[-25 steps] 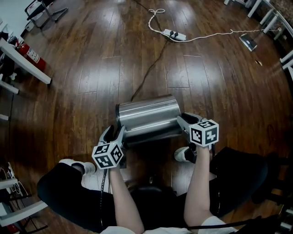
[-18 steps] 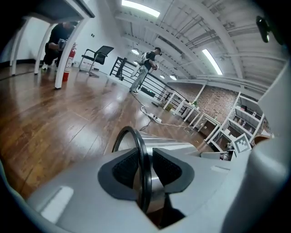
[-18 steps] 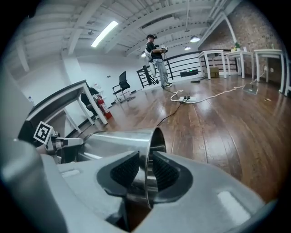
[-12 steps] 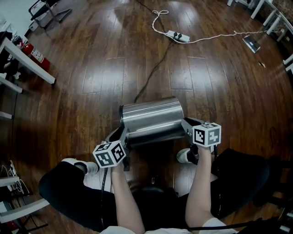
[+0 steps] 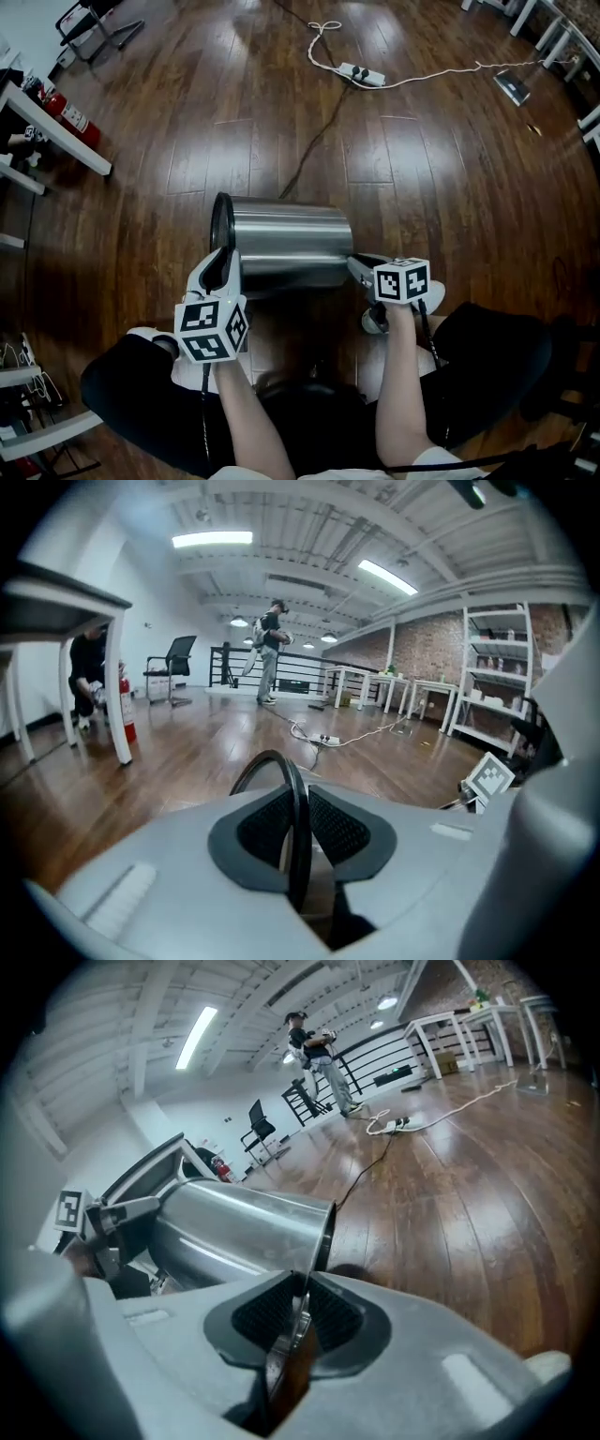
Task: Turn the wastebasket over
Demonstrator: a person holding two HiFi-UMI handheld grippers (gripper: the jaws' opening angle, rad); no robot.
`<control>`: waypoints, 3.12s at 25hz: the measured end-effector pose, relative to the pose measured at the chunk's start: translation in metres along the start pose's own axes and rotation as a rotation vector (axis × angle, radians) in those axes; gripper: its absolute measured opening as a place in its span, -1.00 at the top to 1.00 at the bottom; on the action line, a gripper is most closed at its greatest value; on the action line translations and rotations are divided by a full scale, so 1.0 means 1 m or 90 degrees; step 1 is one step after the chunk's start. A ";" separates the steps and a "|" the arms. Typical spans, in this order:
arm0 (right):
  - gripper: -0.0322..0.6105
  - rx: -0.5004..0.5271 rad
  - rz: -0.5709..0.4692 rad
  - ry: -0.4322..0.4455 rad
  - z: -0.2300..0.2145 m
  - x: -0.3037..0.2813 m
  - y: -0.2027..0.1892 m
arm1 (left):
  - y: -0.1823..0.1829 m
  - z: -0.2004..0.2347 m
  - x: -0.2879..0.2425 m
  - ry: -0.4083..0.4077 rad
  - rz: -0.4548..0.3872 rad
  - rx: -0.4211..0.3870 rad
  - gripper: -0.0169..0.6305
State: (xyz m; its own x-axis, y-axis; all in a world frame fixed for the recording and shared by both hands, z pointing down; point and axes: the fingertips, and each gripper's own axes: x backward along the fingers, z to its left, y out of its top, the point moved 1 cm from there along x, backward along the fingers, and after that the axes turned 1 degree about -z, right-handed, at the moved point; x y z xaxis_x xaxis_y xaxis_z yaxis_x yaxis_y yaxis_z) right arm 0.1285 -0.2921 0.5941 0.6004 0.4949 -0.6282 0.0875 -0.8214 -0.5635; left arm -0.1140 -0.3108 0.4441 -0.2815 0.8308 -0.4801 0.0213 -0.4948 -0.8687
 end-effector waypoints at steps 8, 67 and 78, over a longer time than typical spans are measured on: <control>0.79 -0.174 -0.047 0.024 -0.032 -0.037 -0.060 | 0.011 -0.085 -0.011 -0.128 -0.012 -0.207 0.71; 0.92 0.401 -0.405 0.031 0.299 0.360 -0.226 | -0.139 -0.243 0.398 -0.132 -0.302 -0.066 0.90; 0.93 0.449 -0.399 0.038 0.329 0.439 -0.303 | -0.163 -0.290 0.500 -0.103 -0.331 -0.093 0.90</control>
State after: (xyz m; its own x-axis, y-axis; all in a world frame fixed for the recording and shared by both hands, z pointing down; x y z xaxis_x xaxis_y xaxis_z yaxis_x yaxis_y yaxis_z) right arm 0.1045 0.2674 0.3128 0.6480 0.7571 -0.0828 -0.0808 -0.0397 -0.9959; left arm 0.0203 0.2590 0.3108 -0.4344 0.9002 0.0309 -0.0300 0.0198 -0.9994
